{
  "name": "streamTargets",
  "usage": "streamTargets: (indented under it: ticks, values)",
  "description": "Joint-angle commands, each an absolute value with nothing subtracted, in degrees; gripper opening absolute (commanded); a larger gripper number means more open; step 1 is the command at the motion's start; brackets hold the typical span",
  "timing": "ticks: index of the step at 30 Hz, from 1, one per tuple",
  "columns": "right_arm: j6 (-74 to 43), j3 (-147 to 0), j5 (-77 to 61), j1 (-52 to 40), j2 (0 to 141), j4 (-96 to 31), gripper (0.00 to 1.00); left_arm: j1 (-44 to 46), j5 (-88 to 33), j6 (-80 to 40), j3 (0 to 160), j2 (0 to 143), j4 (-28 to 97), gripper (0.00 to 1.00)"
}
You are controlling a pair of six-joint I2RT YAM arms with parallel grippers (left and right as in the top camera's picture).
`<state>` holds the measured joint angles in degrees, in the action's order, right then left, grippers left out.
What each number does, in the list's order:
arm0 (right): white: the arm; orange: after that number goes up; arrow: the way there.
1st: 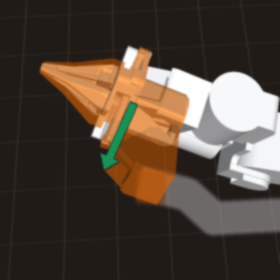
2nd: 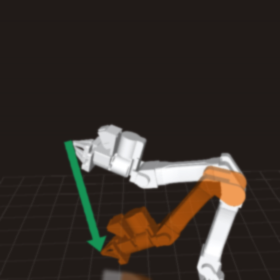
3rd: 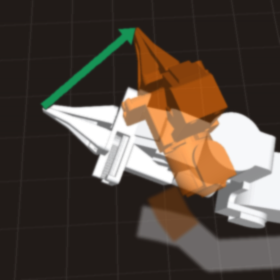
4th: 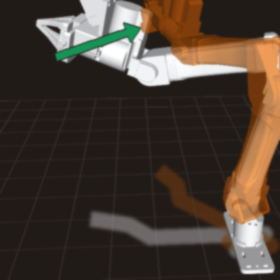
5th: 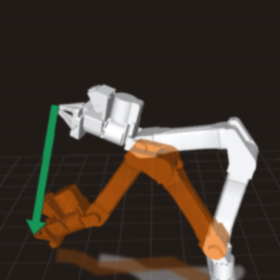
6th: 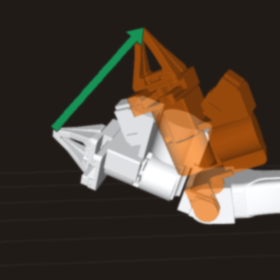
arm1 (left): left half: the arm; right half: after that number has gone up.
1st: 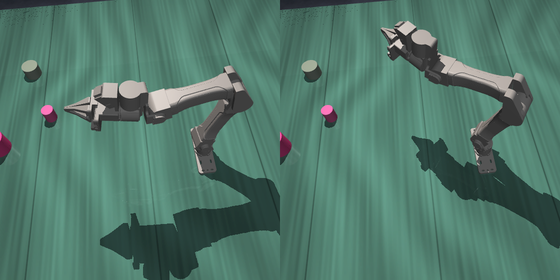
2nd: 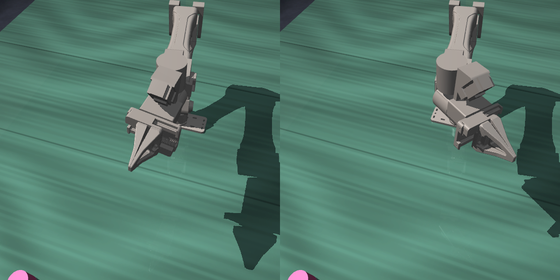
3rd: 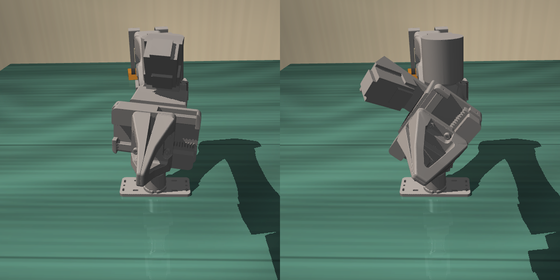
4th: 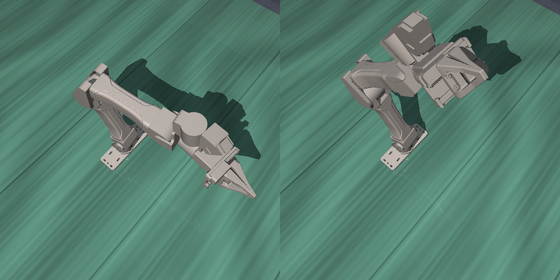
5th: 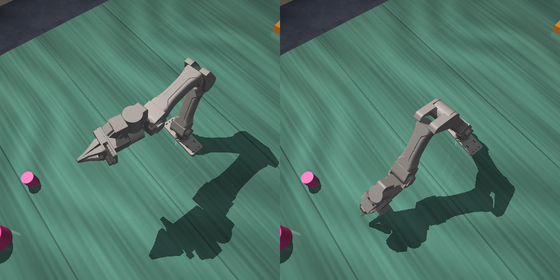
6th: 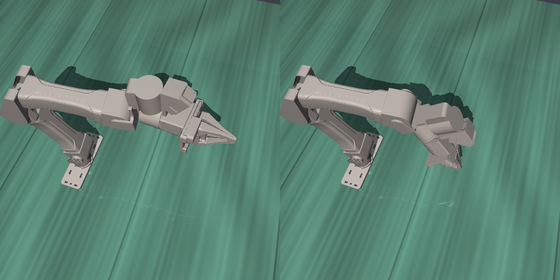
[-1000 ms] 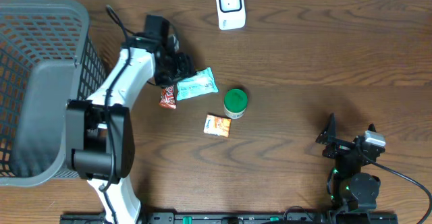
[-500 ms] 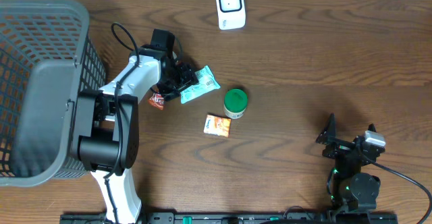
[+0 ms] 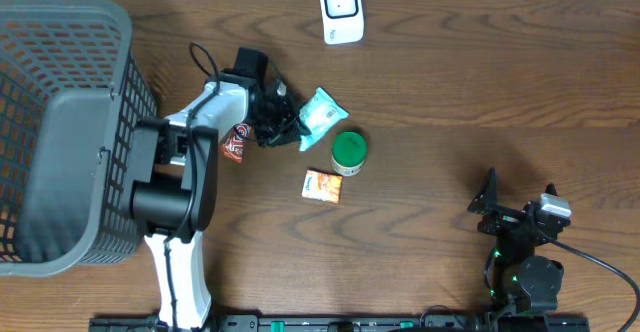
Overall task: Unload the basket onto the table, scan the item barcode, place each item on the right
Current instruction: 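Lift the wipes pack up toward the white scanner with the left gripper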
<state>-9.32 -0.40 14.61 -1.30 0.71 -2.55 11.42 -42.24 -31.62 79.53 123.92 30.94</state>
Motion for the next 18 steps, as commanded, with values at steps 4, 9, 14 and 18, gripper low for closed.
streamTargets:
  ticks: [4, 9, 14, 18]
  values:
    - [-8.49, -0.32, 14.7, -1.13, 0.54, -2.79, 0.99, 12.34, -44.6, -27.05, 75.99, 129.4, 32.42, 0.07]
    - [-8.49, -0.32, 14.7, -1.13, 0.54, -2.79, 0.99, 10.0, -44.56, -22.44, 75.99, 120.07, 32.4, 0.07]
    - [-8.49, -0.32, 14.7, -1.13, 0.54, -2.79, 0.99, 6.37, -44.58, -21.93, 75.99, 108.36, 31.07, 0.07]
    - [-8.49, -0.32, 14.7, -1.13, 0.54, -2.79, 0.99, 3.44, -46.61, -21.85, 75.99, 99.74, 30.59, 0.07]
